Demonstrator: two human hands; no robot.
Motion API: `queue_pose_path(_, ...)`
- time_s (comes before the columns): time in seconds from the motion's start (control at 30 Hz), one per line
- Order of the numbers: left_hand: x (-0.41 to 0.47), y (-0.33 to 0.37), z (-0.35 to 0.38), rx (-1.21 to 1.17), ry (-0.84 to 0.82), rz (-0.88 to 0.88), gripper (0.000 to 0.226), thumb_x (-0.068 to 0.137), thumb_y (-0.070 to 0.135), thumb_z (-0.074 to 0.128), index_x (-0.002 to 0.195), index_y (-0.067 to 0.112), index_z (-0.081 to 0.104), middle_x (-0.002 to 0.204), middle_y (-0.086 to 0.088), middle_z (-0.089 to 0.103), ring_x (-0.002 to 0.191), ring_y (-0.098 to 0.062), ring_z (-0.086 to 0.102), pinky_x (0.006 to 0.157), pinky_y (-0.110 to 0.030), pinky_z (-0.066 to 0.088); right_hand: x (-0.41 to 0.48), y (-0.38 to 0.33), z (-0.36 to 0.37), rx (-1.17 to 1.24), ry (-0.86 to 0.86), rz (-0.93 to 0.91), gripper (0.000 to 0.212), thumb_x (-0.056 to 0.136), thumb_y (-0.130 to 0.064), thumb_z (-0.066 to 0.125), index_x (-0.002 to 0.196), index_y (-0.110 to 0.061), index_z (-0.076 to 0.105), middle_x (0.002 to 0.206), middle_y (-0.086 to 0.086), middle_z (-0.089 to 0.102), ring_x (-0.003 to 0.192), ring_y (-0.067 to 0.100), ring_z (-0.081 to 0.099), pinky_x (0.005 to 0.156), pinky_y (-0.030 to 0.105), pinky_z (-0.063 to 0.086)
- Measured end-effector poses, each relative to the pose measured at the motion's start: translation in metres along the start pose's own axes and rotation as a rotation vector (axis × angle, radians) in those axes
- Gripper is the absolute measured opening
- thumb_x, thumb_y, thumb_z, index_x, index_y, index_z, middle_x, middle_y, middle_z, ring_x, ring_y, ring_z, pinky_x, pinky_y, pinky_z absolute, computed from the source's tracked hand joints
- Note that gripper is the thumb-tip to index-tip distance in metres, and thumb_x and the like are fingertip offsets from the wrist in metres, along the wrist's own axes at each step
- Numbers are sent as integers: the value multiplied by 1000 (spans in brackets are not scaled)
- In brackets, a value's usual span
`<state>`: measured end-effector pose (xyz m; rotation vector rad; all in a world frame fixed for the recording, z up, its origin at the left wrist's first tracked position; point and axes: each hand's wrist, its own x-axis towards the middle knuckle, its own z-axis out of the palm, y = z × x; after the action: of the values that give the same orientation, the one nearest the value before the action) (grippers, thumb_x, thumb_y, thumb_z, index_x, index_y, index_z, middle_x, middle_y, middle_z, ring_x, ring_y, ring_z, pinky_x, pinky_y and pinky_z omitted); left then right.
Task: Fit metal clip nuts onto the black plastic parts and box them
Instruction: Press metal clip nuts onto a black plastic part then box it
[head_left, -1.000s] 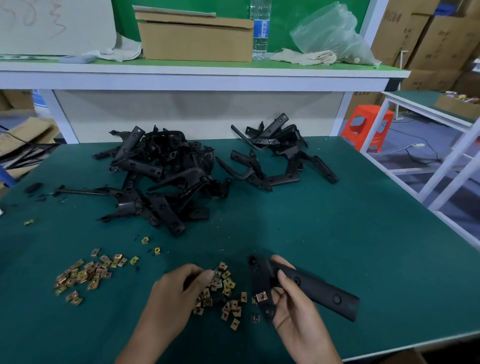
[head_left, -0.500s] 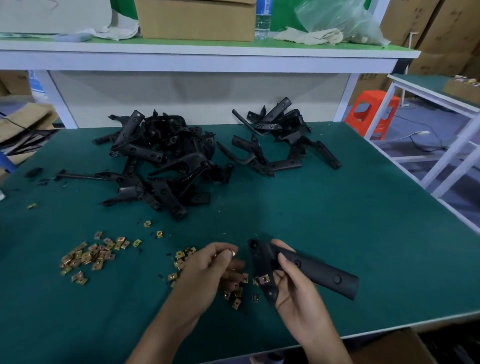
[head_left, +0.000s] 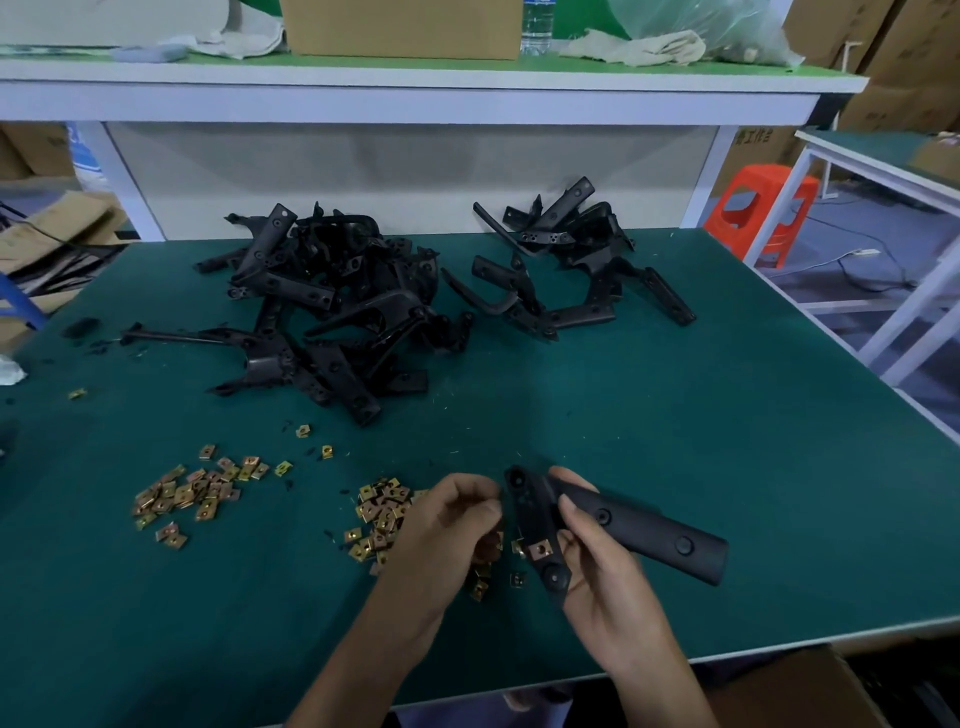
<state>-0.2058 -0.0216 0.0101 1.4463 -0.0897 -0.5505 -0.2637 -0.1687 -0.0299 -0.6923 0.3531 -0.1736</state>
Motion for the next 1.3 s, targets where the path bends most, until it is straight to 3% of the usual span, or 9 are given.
queue_pose_path(0.07,-1,-1,0,-26,7,-1,11,94,12,66,97,21,71,85,-3,72,76,-13,64,71,-27,52,0,0,0,-16,-9,-9,45,79,-17,72,124,-13,69,119,18,72,98,22,74,74,31,61)
queue_pose_path(0.23,-1,0,0,-100,-51,-17,22,95,8,64,87,23,77,92,-4,72,81,-14,64,75,-27,52,-1,1,-1,-25,-18,-9,59,76,-17,77,133,-14,63,126,20,69,103,24,72,78,33,60)
queue_pose_path(0.37,1,-3,0,-197,-77,-45,13,93,7,65,102,10,73,101,-9,72,85,-15,65,73,-27,52,0,3,-1,-41,-30,-17,51,76,-16,77,126,-17,69,126,22,69,105,25,72,81,33,60)
queue_pose_path(0.63,4,-1,-9,-258,-145,-36,31,76,14,75,105,8,72,85,-7,68,68,-11,59,62,-23,52,0,2,-1,-29,-52,-25,40,76,-14,77,116,-21,76,121,18,72,99,21,74,74,30,60)
queue_pose_path(0.77,3,-1,-9,-183,-144,-16,20,87,6,72,105,13,74,86,-6,68,70,-10,59,63,-23,52,0,1,0,-54,-49,-33,37,75,-14,77,112,-21,77,118,18,73,97,21,74,73,29,60)
queue_pose_path(0.97,3,0,-15,-192,-105,-19,22,88,3,70,109,10,71,86,-6,69,68,-11,57,60,-24,50,-2,3,2,-106,-41,-15,35,76,-14,77,110,-22,77,112,15,74,86,19,73,61,28,58)
queue_pose_path(1.1,3,1,-15,-120,-133,-12,19,86,7,74,100,20,76,86,-6,71,68,-11,59,59,-23,50,-3,3,2,-109,-37,-9,35,80,-10,73,114,-17,74,115,18,73,88,22,73,65,30,59)
queue_pose_path(1.3,3,-1,-13,-183,-99,-29,18,89,4,67,97,17,77,89,-8,71,68,-11,59,58,-24,51,-6,2,3,-129,-52,-18,38,82,-10,73,119,-12,69,117,22,72,90,25,73,68,32,59)
